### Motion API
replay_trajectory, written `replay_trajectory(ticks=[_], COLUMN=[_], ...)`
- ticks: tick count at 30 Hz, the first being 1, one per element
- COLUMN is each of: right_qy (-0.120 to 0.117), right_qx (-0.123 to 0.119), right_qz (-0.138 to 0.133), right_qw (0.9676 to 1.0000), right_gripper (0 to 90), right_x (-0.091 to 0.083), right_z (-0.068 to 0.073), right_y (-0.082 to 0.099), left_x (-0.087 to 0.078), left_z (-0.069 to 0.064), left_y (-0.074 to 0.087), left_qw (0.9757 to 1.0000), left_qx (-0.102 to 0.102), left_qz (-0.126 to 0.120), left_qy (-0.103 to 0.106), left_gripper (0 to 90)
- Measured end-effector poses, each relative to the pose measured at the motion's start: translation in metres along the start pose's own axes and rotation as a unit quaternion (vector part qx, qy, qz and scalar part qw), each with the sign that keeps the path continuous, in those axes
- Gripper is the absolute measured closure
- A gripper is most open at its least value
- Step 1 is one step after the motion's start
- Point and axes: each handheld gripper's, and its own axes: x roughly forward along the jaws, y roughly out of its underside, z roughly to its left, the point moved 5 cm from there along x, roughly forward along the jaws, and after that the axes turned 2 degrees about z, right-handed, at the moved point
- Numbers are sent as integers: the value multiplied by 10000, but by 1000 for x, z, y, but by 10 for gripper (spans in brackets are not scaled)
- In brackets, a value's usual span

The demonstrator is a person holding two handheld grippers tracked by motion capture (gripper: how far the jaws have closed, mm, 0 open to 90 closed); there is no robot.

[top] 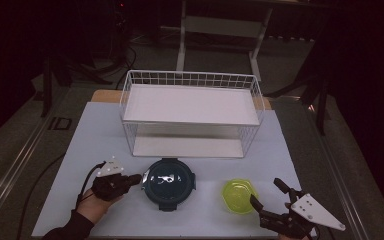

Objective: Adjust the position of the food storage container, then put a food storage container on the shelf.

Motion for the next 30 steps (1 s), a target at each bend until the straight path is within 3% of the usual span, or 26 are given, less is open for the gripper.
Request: replay_trajectory(ticks=[2,3,7,8,10,12,13,17,18,21,26,30], right_qy=[39,95,122,91,57,-100,-125,-286,-324,-471,-426,-400], right_qx=[-24,-51,-115,-145,-205,-140,-116,-85,-39,130,-210,-300], right_qz=[4,1,-47,-54,-69,-61,-56,-91,-105,198,201,413], right_qw=[10000,9999,9998,9998,9997,9998,9998,9995,9994,9986,9987,9979], right_gripper=[105,105,105,105,105,112,159,159,160,188,178,130], right_x=[0,1,2,2,3,4,4,5,6,12,20,28], right_z=[0,1,5,7,11,14,15,18,19,20,29,37], right_y=[0,0,-1,-2,-4,-5,-6,-8,-8,-11,-18,-24], left_x=[0,-13,-19,-21,-24,-28,-28,-32,-34,-40,-45,-47], left_z=[0,-1,-7,-12,-16,-20,-20,-27,-29,-39,-46,-46], left_y=[0,-5,-4,-3,-4,-5,-5,-7,-8,-14,-23,-29], left_qw=[10000,9998,9993,9988,9984,9972,9972,9966,9964,9964,9957,9958], left_qx=[0,-45,-35,-75,-35,-41,-41,-47,-20,151,189,183], left_qz=[0,-193,-255,-281,-389,-446,-446,-432,-455,-509,-590,-668], left_qy=[0,96,261,394,404,604,604,706,716,656,689,598], left_gripper=[802,755,555,555,380,273,179,5,5,0,0,0])
